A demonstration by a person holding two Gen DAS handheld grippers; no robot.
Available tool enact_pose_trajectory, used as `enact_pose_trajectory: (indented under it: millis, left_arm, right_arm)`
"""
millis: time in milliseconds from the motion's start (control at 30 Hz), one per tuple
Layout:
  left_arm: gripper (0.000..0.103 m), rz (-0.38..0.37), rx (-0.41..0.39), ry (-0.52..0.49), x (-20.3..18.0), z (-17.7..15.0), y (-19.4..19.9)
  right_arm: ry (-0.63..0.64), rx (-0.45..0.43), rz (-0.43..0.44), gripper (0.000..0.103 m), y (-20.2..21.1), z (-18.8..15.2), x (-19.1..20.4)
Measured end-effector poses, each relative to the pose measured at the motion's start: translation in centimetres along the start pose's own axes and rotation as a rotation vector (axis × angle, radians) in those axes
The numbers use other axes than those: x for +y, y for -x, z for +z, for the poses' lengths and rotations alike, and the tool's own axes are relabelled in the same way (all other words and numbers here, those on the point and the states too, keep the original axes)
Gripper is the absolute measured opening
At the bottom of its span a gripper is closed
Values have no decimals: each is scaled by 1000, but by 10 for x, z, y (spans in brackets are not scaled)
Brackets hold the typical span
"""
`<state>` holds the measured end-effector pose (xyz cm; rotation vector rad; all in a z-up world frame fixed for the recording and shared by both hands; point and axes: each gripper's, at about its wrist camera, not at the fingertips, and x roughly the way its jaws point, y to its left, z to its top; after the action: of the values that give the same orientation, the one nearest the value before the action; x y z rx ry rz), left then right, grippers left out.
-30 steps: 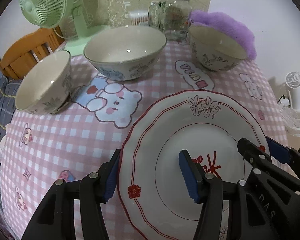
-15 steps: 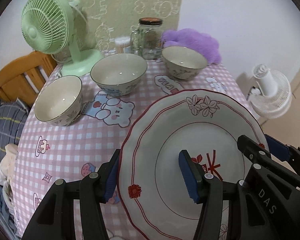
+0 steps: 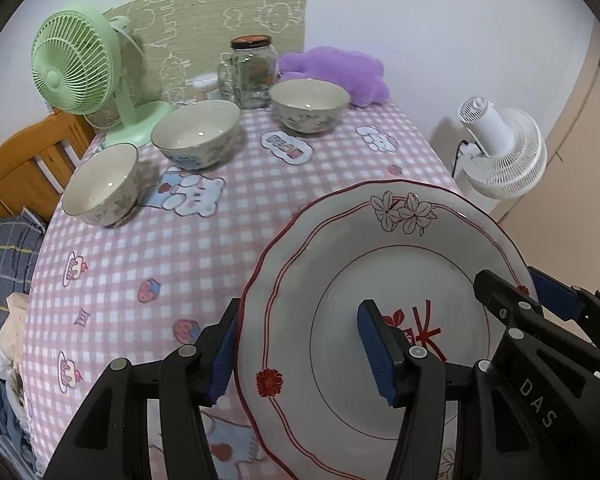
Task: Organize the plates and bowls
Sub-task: 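Lift the red-rimmed plate with both tools and carry it toward the yellow-flower plates, then lower the red-rimmed plate onto the yellow-flower plate stack with both tools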
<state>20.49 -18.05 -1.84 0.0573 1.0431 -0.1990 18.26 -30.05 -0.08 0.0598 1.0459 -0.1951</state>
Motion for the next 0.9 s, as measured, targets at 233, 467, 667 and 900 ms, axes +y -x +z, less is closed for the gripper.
enact_pose_trajectory:
  millis: [233,467,667,900]
  left_arm:
    - [57,0,29,16,-37,-19,-4]
    - [57,-3,72,58,-69,-35,-17]
    - [58,8,110,90,-86,-44,-30]
    - [58,58,146,133,-89,-53,-41]
  right_arm:
    - [14,28,6,46,-2,-17,-38]
    - [43,54,13,46,-14,-29,-74]
    - [59,85,31,46,-27,-36,-92]
    - [101,125,65,46,-41,-42,-96]
